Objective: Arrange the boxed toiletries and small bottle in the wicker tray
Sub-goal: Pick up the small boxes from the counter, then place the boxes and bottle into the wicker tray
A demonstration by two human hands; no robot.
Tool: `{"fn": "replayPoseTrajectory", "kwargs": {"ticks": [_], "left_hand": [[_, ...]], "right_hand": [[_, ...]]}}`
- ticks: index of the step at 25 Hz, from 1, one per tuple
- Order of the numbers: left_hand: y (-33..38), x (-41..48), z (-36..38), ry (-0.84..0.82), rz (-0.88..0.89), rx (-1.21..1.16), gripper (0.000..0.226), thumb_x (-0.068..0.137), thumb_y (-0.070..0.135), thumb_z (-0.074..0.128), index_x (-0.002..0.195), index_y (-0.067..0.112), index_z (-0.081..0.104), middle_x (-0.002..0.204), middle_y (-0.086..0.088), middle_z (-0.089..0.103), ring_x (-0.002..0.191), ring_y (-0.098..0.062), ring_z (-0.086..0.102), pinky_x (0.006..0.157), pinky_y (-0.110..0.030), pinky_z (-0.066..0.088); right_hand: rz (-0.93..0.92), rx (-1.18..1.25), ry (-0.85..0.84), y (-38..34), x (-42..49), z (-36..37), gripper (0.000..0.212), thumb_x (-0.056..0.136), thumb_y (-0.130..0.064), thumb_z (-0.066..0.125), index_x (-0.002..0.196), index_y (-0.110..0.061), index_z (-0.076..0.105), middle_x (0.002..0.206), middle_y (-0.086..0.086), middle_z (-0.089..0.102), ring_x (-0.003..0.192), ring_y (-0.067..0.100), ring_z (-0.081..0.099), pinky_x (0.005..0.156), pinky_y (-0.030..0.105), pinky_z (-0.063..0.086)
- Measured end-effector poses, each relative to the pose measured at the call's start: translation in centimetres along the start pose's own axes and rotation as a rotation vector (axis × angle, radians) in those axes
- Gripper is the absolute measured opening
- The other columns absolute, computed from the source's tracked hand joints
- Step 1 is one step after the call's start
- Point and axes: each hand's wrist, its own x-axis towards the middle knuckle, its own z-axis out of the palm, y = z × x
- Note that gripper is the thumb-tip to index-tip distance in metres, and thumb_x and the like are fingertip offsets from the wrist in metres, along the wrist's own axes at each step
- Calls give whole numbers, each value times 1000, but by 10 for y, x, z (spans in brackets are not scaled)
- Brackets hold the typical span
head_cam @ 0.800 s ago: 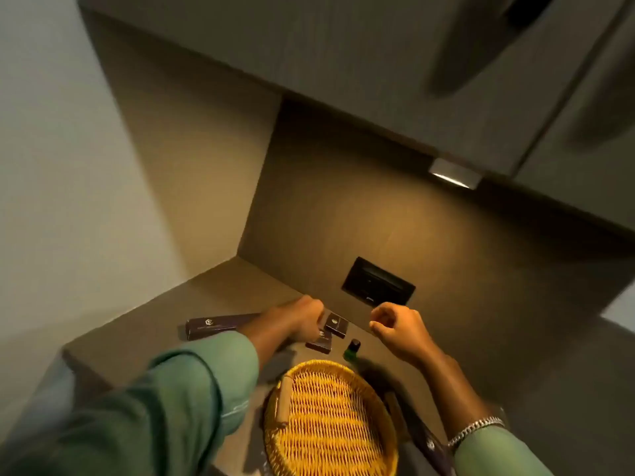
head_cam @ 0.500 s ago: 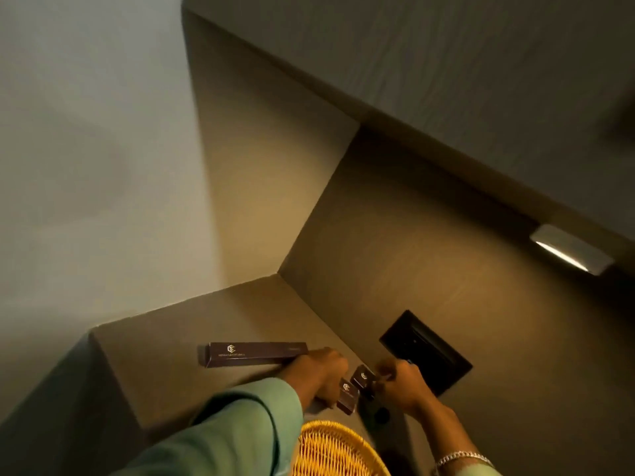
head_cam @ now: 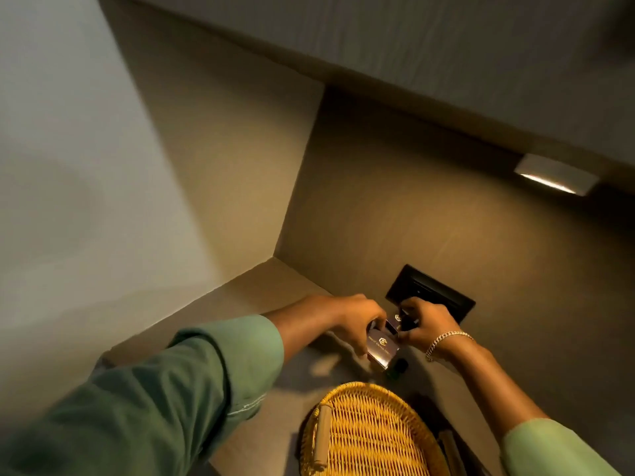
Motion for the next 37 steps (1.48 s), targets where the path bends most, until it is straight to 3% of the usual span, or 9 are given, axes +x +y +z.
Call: {"fn": "replayPoseTrajectory", "kwargs": {"ticks": [5,8,12,15,22,29,33,35,37], "left_hand": [[37,-23,28,-22,76,88,46,64,44,82,93,23,54,85,4,57,74,-13,56,58,-28,50],[57,-38,57,-107,109,236,41,65,38,83,92,22,58,84,2,60,73,-15,58,61,-31,55],[69,-50,85,-209,128,314,46,70,18,81,109,21,58,96,-2,60,81,-20,60,65,-33,59],[72,-52,91,-222,91,357,47,66,30,85,101,18,57,87,0,58,80,-19,59,64,-30,55],[67,-55,93,-175,-19,423,57,62,49,83,98,16,55,74,5,51,72,-15,54,58,-29,46],[56,-50,82,-149,-98,313,50,64,45,83,96,15,59,89,-3,63,78,-18,59,63,-30,52],[12,-51,43,350,-213,-26,38,76,42,76,94,11,62,84,-3,62,73,-16,58,59,-31,49],[-24,-60,32,394,-426,33,39,77,38,75,97,7,61,88,-8,62,78,-22,58,68,-37,52],[-46,-68,36,233,-625,179,41,74,34,77,101,9,59,90,-10,61,82,-25,59,75,-39,54]], "right_hand": [[157,114,139,-3,-108,-11,66,63,-29,86,119,-19,52,115,5,62,98,19,59,78,28,54],[273,182,156,-7,-179,12,66,63,-35,86,117,-23,49,112,4,63,87,12,55,63,17,49],[333,167,110,-13,-241,69,74,63,-41,84,126,-26,47,119,0,63,96,16,60,80,28,54],[351,180,118,-12,-250,90,56,64,-46,83,108,-28,52,111,-1,66,93,17,61,78,29,54],[300,3,25,-9,-232,96,57,59,-69,74,96,-29,60,100,-4,68,99,22,58,91,44,43],[233,45,-66,-13,-228,86,54,61,-64,75,94,-24,59,100,1,67,93,21,60,85,43,49],[263,243,355,59,-215,32,26,70,-31,80,68,-31,54,70,-10,62,69,10,61,60,28,50],[281,252,285,101,-197,15,23,73,-16,77,85,-28,62,84,-3,67,83,18,65,72,34,55],[303,190,31,124,-172,19,44,73,-16,78,113,-15,62,109,6,66,100,23,62,85,37,54]]}}
